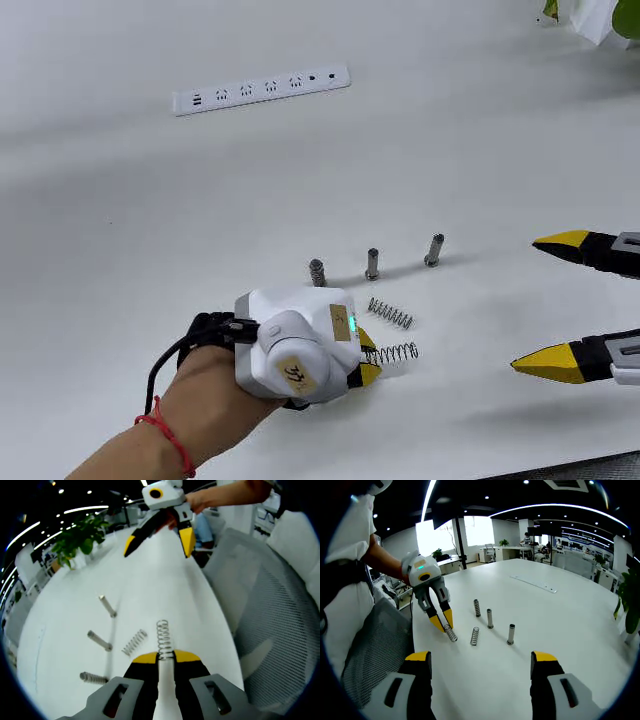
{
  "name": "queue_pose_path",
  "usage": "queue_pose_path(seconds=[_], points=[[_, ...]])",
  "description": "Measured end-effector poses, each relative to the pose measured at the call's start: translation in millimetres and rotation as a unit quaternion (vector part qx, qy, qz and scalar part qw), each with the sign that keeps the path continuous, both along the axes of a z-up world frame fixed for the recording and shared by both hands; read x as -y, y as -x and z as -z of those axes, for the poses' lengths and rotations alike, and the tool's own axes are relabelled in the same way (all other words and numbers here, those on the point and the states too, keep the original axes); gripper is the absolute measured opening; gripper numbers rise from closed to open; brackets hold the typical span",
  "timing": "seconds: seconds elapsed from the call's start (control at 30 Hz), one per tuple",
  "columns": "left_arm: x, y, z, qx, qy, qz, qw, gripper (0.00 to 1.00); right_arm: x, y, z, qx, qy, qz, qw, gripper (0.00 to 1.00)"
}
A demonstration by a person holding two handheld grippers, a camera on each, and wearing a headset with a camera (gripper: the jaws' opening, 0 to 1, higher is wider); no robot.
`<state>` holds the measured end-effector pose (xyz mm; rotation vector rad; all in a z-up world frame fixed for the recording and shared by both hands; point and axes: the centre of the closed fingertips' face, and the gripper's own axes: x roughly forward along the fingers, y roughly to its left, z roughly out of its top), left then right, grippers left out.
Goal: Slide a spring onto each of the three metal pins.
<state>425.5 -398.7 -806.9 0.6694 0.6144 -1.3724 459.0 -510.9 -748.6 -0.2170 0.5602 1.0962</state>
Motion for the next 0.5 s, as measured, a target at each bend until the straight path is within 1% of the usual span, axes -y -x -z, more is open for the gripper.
queue_pose_path(seconds=[0.03,0.1,0.13,0.17,0.27,0.3,0.33,0.37,0.4,0.43,0.5], points=[[0.5,-0.4,-4.0,0.001,0.007,-0.004,1.0,0.1,-0.8,0.0,-1.7,0.002,-0.001,-0.001,1.0,0.82],[3.1,-1.9,-15.5,-0.002,0.033,-0.021,0.9992,0.1,-3.7,-0.4,-7.0,0.003,-0.005,-0.003,1.0,0.82],[3.1,-3.5,-22.2,0.001,0.043,-0.027,0.9987,0.1,-5.9,-0.8,-10.7,0.004,-0.01,-0.003,0.9999,0.81],[3.1,-4.3,-26.2,0.001,0.049,-0.031,0.9983,0.1,-7.4,-1.2,-13.2,0.005,-0.013,-0.004,0.9999,0.81],[4.3,-7.5,-41.8,0.003,0.077,-0.048,0.9959,0.1,-13.2,-3.3,-22.1,0.007,-0.023,-0.004,0.9997,0.79],[4.0,-9.6,-48.2,0.005,0.087,-0.055,0.9947,0.1,-16.2,-4.2,-26.4,0.008,-0.028,-0.004,0.9996,0.78],[3.8,-10.7,-51.6,0.006,0.092,-0.058,0.994,0.1,-18.3,-4.8,-29.1,0.008,-0.031,-0.004,0.9995,0.77],[3.9,-12.2,-56.1,0.008,0.1,-0.063,0.993,0.1,-20.9,-5.3,-32.5,0.006,-0.037,-0.003,0.9993,0.75],[4.9,-13.7,-62.6,0.008,0.113,-0.071,0.991,0.1,-25.1,-6.0,-37.5,0.003,-0.046,-0.003,0.9989,0.73],[5.0,-14.8,-66.5,0.009,0.12,-0.075,0.9898,0.1,-27.7,-6.6,-40.8,0.004,-0.052,-0.002,0.9987,0.72],[4.4,-16.7,-75.0,0.013,0.132,-0.082,0.9878,0.1,-36.6,-8.0,-51.0,0.0,-0.074,0.0,0.9973,0.69]])
